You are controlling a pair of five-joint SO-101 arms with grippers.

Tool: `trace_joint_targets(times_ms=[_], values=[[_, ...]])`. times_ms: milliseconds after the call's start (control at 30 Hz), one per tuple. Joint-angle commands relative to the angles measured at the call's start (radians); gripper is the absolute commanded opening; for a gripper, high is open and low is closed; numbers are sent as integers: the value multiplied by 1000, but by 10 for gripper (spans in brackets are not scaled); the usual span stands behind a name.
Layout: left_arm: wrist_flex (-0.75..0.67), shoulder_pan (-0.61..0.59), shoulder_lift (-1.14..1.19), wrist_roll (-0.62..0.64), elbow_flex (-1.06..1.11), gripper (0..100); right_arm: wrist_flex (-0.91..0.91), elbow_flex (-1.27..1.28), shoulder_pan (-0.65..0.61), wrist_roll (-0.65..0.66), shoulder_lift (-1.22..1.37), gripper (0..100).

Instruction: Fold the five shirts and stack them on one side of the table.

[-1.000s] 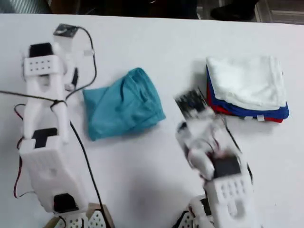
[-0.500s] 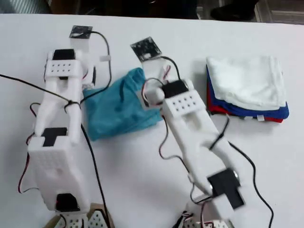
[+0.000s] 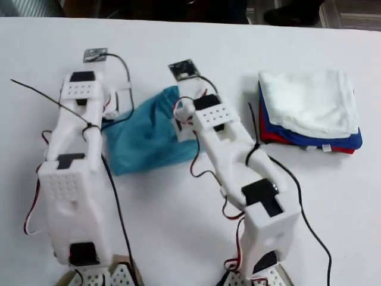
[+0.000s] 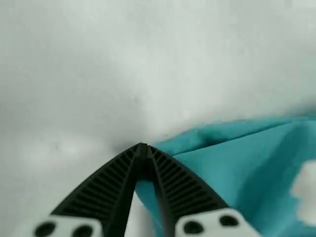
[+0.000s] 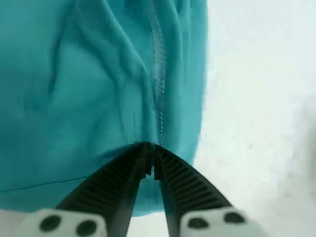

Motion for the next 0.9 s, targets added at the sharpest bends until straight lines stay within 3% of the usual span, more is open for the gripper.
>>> trace_joint_targets(times_ms=[0,400,600,867], values=[[-9,-32,-12,3,-48,24,27,-11,65,0,-4,20],[37,-41,-28,-25,-91,24,137,-17,76,3,-85,20],[121,-40,-21,-25,-214,24,96,-12,-8,3,-300,20],[181,37,-21,-17,-214,24,19,58,-93,2,-185,20]])
